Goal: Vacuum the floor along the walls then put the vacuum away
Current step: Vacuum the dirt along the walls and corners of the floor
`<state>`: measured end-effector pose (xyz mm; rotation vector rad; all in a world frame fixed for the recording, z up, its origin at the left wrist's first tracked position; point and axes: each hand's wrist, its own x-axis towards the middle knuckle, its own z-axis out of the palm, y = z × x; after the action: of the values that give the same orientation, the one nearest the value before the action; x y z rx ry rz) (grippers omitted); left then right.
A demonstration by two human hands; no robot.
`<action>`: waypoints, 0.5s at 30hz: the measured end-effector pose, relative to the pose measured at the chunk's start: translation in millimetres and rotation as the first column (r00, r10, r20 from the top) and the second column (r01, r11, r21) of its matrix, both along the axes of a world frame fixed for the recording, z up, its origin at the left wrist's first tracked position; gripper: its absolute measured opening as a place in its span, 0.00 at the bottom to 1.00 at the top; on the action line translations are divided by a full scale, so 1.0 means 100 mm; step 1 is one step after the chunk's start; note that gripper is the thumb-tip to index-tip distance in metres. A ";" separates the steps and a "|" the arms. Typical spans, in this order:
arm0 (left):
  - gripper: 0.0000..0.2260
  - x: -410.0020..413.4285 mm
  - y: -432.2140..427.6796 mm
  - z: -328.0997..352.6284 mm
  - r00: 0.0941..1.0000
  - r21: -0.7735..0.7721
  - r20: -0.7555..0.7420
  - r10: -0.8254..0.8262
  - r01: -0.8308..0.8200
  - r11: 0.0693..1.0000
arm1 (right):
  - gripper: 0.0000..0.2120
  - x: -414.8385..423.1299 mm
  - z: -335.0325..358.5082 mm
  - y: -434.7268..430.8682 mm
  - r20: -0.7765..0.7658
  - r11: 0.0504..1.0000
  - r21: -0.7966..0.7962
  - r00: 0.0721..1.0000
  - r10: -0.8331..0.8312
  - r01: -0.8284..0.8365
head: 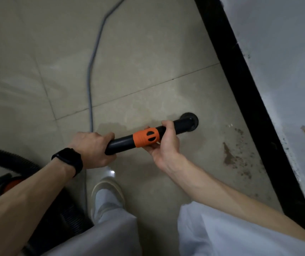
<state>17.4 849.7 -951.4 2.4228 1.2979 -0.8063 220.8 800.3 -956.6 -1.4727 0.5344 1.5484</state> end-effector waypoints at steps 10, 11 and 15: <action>0.15 -0.23 -0.05 0.08 1.000 0.055 0.002 -0.022 0.022 0.998 | 0.15 -0.18 -0.02 -0.12 -0.072 0.998 0.030 0.996 0.055 -0.053; 0.15 -0.20 -0.05 0.08 1.000 0.063 0.011 -0.009 0.008 0.998 | 0.14 -0.15 -0.03 -0.10 -0.060 0.998 0.035 0.997 0.054 -0.052; 0.13 0.07 -0.07 0.06 0.995 0.063 0.089 0.034 -0.039 0.997 | 0.11 0.08 -0.05 0.06 0.042 0.999 0.030 0.999 0.019 -0.020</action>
<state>24.2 843.0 -945.0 2.4465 1.3504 -0.6506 228.4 806.3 -961.5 -1.4879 0.4711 1.5311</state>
